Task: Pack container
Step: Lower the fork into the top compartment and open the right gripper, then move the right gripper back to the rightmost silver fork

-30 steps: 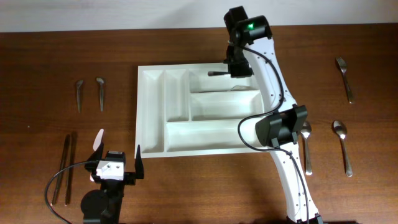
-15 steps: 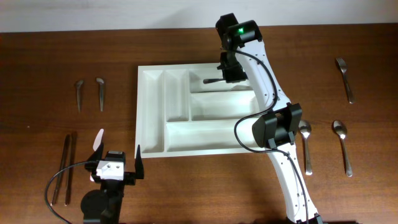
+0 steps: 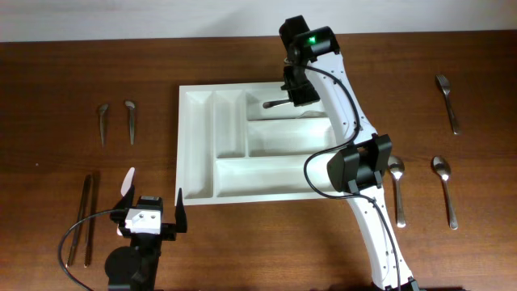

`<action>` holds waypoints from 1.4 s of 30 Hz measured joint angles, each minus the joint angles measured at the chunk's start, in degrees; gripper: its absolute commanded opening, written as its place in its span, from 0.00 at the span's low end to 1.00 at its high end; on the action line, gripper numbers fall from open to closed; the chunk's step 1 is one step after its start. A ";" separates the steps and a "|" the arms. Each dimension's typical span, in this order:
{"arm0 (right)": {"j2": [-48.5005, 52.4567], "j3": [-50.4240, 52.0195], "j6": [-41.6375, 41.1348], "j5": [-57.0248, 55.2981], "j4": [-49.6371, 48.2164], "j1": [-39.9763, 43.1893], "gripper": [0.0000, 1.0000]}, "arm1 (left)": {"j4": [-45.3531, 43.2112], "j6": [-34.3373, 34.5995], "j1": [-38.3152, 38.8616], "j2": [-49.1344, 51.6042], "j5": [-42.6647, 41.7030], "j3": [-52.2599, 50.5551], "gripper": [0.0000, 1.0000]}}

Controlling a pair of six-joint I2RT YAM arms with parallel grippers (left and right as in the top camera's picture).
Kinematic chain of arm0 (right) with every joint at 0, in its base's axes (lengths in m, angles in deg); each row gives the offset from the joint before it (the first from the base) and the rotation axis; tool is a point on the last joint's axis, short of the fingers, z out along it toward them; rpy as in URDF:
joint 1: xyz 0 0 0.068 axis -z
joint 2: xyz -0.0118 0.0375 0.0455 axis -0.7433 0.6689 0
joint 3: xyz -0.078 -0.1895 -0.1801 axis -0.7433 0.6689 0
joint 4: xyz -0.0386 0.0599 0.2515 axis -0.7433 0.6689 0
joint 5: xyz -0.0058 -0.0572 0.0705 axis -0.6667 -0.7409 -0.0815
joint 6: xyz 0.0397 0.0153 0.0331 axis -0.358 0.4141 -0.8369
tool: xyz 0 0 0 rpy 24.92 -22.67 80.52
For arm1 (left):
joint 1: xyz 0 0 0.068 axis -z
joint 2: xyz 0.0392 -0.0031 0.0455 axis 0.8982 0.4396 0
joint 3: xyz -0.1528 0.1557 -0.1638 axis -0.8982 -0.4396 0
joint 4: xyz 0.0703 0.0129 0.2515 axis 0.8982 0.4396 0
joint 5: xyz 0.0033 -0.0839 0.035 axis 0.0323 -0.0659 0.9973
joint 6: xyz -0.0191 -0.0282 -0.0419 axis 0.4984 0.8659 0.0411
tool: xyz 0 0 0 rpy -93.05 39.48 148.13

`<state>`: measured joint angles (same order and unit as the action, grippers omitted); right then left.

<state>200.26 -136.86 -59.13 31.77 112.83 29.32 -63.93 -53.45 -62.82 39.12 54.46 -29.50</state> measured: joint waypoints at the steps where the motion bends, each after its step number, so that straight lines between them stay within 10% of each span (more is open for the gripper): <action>1: 0.00 0.00 0.00 0.00 0.00 -0.13 0.10 | 0.00 0.00 0.00 0.00 0.00 0.00 0.99; 14: 0.00 0.02 0.04 -0.20 -1.95 -1.99 0.30 | 0.00 0.00 0.00 0.02 0.00 0.00 0.99; 24: 0.00 -0.02 6.38 -4.66 -4.44 -0.26 0.87 | 0.00 0.00 0.00 0.02 0.00 0.00 0.99; 42: -4.44 -13.25 91.93 -6.62 -3.74 19.71 0.99 | 0.00 0.00 0.00 0.02 0.00 0.00 0.99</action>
<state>195.82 -150.10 32.80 25.15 109.09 49.03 -63.93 -53.45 -62.82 39.14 54.46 -29.50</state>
